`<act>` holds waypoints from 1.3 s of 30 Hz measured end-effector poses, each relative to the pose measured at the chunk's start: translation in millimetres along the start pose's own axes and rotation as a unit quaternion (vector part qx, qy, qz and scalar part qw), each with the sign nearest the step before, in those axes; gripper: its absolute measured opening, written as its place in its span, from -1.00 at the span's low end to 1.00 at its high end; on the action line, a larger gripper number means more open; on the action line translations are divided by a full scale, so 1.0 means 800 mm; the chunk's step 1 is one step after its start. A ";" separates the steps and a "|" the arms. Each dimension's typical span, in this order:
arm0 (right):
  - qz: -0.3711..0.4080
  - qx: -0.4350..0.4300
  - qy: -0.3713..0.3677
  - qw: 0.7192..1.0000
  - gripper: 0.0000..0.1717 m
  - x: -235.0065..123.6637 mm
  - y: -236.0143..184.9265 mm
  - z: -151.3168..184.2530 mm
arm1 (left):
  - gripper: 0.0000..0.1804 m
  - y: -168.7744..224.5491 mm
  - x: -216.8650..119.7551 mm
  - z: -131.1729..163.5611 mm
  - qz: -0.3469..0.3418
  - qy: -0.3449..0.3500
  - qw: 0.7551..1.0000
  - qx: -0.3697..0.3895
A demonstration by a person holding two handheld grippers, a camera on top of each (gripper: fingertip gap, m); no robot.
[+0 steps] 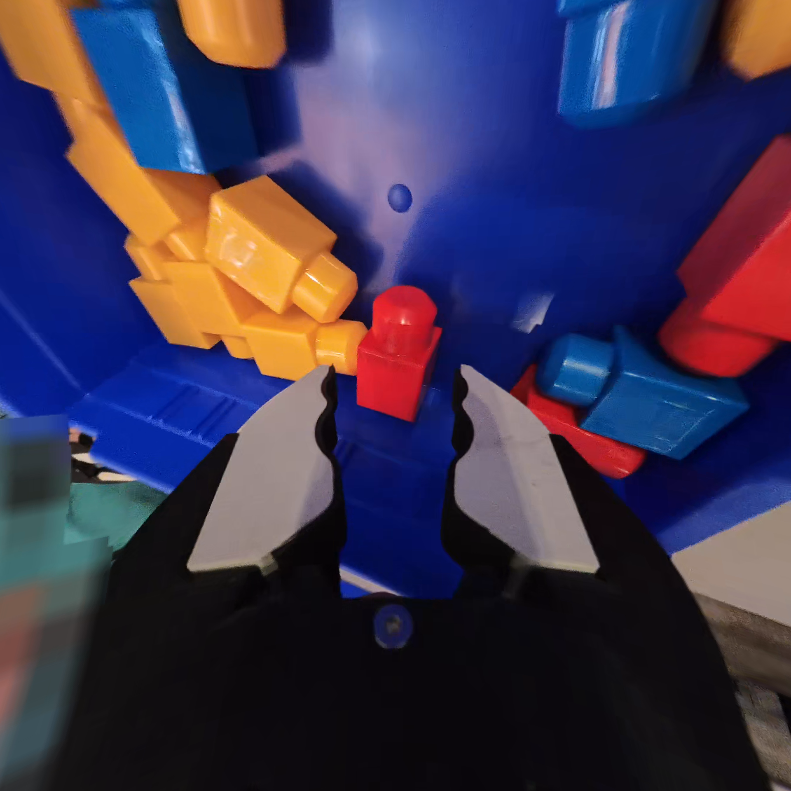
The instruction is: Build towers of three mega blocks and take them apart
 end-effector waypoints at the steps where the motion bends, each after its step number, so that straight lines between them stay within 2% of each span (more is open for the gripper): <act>1: -0.001 -0.001 -0.001 1.000 -1.00 0.001 -0.001 0.001 | -0.45 0.001 0.007 0.005 0.010 -0.024 1.000 0.002; 3: -0.005 -0.001 -0.001 1.000 -1.00 0.001 -0.002 0.002 | -0.47 -0.002 0.017 0.009 0.016 -0.056 0.998 0.000; 7: -0.005 -0.002 -0.003 1.000 -1.00 0.001 -0.001 0.004 | -0.53 -0.005 0.019 0.008 0.032 -0.059 0.998 -0.005; 12: -0.002 -0.002 0.001 1.000 -1.00 -0.002 0.002 0.003 | -0.41 0.009 0.028 0.007 0.039 -0.070 0.997 0.008; 13: -0.001 -0.002 0.001 1.000 -1.00 -0.003 0.003 0.003 | -0.43 0.011 0.030 0.008 0.033 -0.078 0.996 0.012; 14: -0.001 -0.001 0.001 1.000 -1.00 -0.003 0.003 0.003 | -0.54 0.012 0.030 0.007 0.033 -0.079 0.996 0.015; 16: -0.002 -0.001 -0.001 1.000 -1.00 -0.002 0.003 0.004 | -0.56 0.016 0.029 0.003 0.049 -0.072 0.996 0.002; 20: -0.001 -0.002 -0.003 1.000 -1.00 -0.001 0.003 0.006 | -0.57 0.013 0.022 0.001 0.033 -0.062 0.998 -0.001; 22: -0.001 -0.001 -0.003 1.000 -1.00 -0.002 0.004 0.007 | -0.57 0.001 0.002 0.001 0.009 -0.045 0.999 -0.021; 24: -0.004 0.003 -0.001 1.000 -1.00 -0.001 0.005 0.008 | -0.58 -0.013 -0.037 -0.009 -0.006 0.027 0.997 -0.067; 28: -0.010 0.005 -0.005 1.000 -1.00 0.002 0.004 0.012 | -0.58 -0.021 -0.121 -0.022 -0.047 0.129 0.984 -0.111; 30: -0.011 0.004 -0.004 1.000 -1.00 0.002 0.003 0.012 | -0.58 -0.013 -0.166 -0.042 -0.060 0.184 0.974 -0.119; 33: -0.013 0.002 0.002 1.000 -1.00 0.000 0.002 0.009 | -0.59 0.027 -0.227 -0.100 -0.043 0.268 0.958 -0.088; 35: -0.014 0.003 0.001 1.000 -1.00 0.001 0.002 0.010 | -0.59 0.059 -0.251 -0.143 -0.036 0.289 0.955 -0.049; 39: -0.017 0.005 -0.002 1.000 -1.00 0.004 0.001 0.014 | -0.59 0.131 -0.274 -0.241 0.006 0.330 0.943 0.029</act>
Point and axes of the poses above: each gripper's, where its closed fingertips meet, x out along the fingers, z out of its underside, y = z × x across the jaws, the point moved 1 cm from there along -x, back along the fingers, and after that the axes turned 2 degrees about -y, right-handed, at the moved point
